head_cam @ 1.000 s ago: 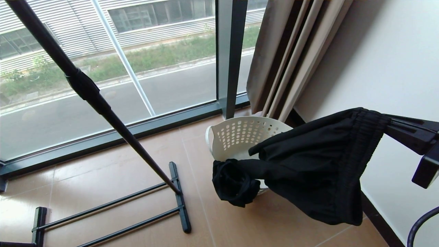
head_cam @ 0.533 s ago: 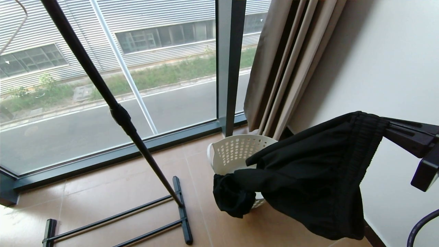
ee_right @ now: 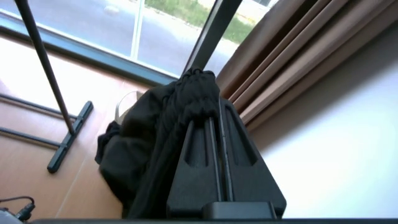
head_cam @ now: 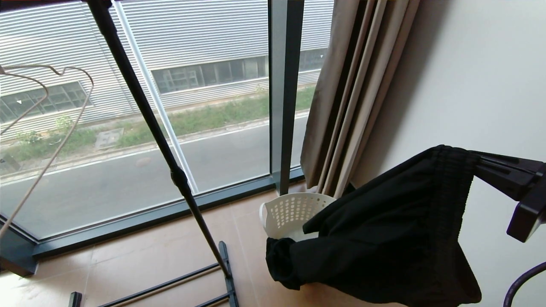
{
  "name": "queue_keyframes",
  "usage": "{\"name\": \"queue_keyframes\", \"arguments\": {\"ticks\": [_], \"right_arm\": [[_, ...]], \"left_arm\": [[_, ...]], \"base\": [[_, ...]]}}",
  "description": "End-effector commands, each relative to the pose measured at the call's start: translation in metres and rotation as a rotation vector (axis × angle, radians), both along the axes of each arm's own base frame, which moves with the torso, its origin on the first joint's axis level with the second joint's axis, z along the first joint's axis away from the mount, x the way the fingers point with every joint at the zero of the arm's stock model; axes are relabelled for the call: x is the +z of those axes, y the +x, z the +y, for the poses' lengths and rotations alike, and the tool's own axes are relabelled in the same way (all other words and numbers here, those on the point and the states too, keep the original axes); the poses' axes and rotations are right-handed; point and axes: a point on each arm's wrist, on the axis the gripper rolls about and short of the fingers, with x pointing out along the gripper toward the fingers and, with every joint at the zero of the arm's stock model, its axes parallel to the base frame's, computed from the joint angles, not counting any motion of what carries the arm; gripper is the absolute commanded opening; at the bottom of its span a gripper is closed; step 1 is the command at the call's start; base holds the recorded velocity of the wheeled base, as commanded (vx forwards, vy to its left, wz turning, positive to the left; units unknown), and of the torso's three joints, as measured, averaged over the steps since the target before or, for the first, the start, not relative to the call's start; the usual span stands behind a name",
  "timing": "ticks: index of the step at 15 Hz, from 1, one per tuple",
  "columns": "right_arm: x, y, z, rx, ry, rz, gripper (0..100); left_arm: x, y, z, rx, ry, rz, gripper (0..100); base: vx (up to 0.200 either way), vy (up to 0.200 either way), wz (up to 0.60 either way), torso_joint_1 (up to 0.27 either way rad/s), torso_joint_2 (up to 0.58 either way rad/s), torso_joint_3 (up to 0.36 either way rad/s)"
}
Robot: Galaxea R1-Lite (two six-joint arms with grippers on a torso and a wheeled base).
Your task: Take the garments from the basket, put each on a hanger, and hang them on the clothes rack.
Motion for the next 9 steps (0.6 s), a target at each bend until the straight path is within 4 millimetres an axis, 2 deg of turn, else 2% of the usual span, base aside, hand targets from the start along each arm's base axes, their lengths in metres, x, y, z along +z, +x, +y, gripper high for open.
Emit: {"name": "queue_keyframes", "arguments": {"ticks": [1,9], "right_arm": [[-0.0011,0.001,0.0007,0.001,-0.003,0.005,0],[-0.0022,0.0013,0.0008,0.001,-0.005,0.009,0]], "left_arm": [[-0.0001,0.0001,0.0,0.0,0.0,0.002,100],[-0.0001,0.0001,0.0,0.0,0.0,0.002,100]], "base": [[0.0,0.0,0.0,0.212,-0.53,-0.129],[0.0,0.0,0.0,0.239,-0.57,-0.126]]}}
